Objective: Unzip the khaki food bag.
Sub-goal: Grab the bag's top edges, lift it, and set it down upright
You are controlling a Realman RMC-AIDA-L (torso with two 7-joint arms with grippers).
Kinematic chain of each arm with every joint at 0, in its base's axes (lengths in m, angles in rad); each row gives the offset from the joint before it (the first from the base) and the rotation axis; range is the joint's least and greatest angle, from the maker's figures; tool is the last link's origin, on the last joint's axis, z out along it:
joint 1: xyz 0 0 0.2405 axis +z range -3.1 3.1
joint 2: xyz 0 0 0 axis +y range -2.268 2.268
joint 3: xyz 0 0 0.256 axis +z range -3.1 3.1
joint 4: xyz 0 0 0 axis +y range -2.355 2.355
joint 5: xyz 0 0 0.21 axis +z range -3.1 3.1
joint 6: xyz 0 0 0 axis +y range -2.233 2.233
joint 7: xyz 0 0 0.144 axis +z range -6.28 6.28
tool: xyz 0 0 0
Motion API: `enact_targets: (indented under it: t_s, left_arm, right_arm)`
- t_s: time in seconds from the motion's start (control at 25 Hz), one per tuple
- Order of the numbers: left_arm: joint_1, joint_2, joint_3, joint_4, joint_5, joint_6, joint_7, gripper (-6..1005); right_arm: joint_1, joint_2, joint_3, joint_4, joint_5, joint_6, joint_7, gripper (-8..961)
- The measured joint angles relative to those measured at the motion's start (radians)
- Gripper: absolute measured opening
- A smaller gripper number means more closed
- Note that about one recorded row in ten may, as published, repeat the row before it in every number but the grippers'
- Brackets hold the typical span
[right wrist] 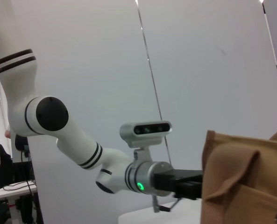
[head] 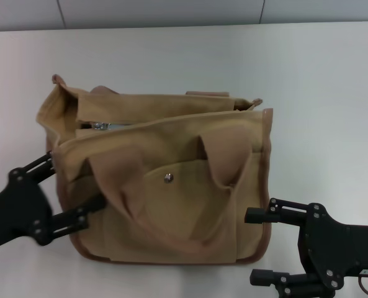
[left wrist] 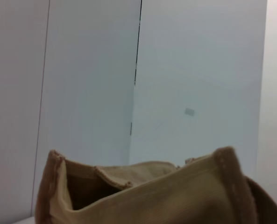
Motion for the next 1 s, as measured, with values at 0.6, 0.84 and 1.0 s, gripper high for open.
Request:
enact_targets:
  t_s: [0.6,0.84,1.0]
  left_arm:
    - [-0.022,-0.021,-0.121,-0.104,-0.031,-0.093,0.158,637]
    - [-0.029,-0.021,-0.121,-0.102,-0.029,-0.097,0.150,405]
    - [-0.031,-0.024,-0.121,-0.097,-0.033,-0.091,0.155,269]
  right_arm:
    - [-0.007,0.000,0.014,-0.003,0.003,-0.003,0.001,829]
    - [-0.007,0.000,0.019,-0.003,0.012,-0.005,0.001,830]
    - [-0.020,-0.001,0.084,-0.001,0.030,-0.023,0.001,830]
